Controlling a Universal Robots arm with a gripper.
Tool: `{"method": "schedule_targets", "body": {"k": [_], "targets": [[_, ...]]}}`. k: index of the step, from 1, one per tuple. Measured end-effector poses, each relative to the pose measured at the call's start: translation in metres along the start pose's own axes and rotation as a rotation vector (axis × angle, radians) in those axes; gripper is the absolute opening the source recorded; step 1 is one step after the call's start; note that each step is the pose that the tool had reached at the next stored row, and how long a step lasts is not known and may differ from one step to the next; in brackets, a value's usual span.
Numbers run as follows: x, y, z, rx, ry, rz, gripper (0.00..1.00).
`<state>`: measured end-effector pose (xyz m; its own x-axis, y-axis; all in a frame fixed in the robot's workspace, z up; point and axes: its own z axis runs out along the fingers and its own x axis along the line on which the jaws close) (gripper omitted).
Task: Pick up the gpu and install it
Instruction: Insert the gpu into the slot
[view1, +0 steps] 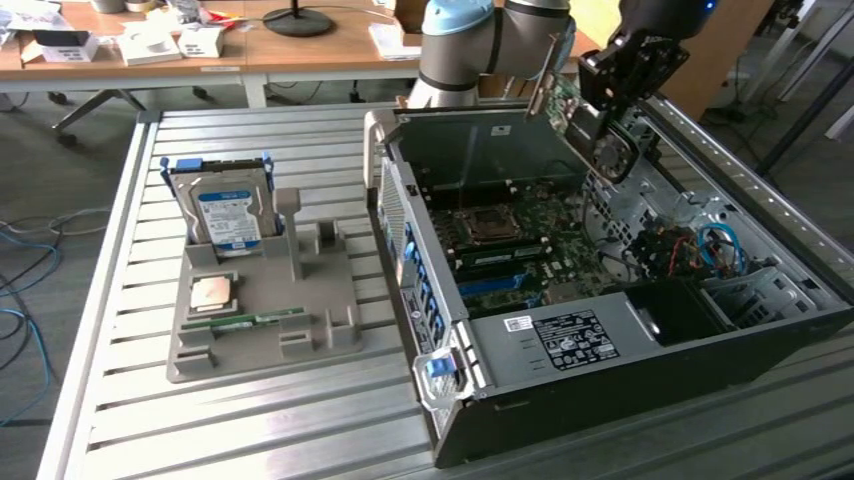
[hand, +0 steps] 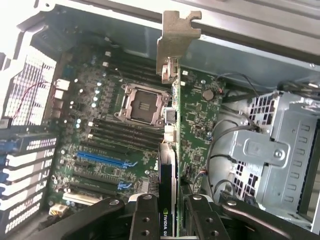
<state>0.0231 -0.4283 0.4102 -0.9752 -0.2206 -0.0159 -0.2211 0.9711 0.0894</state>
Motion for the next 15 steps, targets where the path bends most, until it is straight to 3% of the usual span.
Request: {"method": "schedule_targets", "body": {"k": [15], "targets": [[0.0000, 0.0000, 0.0002, -0.0043, 0.0236, -0.263, 0.27]]}}
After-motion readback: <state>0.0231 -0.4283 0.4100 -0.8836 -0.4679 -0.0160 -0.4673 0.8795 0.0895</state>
